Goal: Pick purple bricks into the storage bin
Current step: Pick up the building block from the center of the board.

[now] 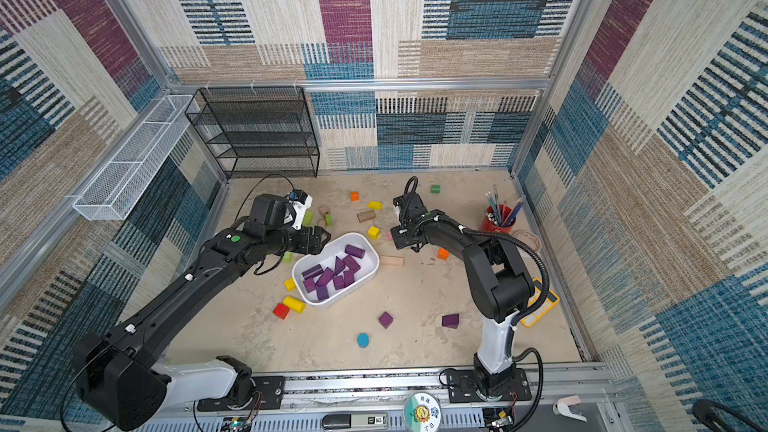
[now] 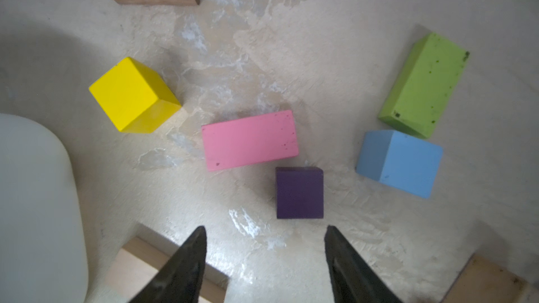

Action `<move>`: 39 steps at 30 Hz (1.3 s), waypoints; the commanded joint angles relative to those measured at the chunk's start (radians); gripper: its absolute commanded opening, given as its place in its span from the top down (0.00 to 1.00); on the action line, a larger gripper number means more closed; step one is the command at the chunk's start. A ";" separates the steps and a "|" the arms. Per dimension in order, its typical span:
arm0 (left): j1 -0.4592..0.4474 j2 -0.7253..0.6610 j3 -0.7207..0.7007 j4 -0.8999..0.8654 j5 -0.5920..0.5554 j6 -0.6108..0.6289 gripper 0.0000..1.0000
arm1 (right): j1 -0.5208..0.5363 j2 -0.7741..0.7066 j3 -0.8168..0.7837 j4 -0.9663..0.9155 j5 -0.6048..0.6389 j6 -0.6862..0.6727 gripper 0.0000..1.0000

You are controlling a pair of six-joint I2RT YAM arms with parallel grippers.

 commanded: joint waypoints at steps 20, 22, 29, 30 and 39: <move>-0.032 -0.018 -0.004 0.013 -0.031 0.042 0.16 | -0.038 0.107 0.086 -0.033 0.022 -0.042 0.49; -0.032 -0.018 -0.005 0.013 -0.030 0.042 0.16 | -0.040 0.115 0.087 -0.033 0.024 -0.044 0.49; -0.034 -0.015 -0.004 0.013 -0.029 0.042 0.15 | -0.048 0.133 0.092 -0.031 0.023 -0.046 0.51; -0.034 -0.015 -0.004 0.015 -0.029 0.042 0.16 | -0.048 0.135 0.092 -0.031 0.021 -0.046 0.51; -0.034 -0.012 -0.004 0.016 -0.031 0.042 0.16 | -0.048 0.150 0.100 -0.033 0.017 -0.052 0.53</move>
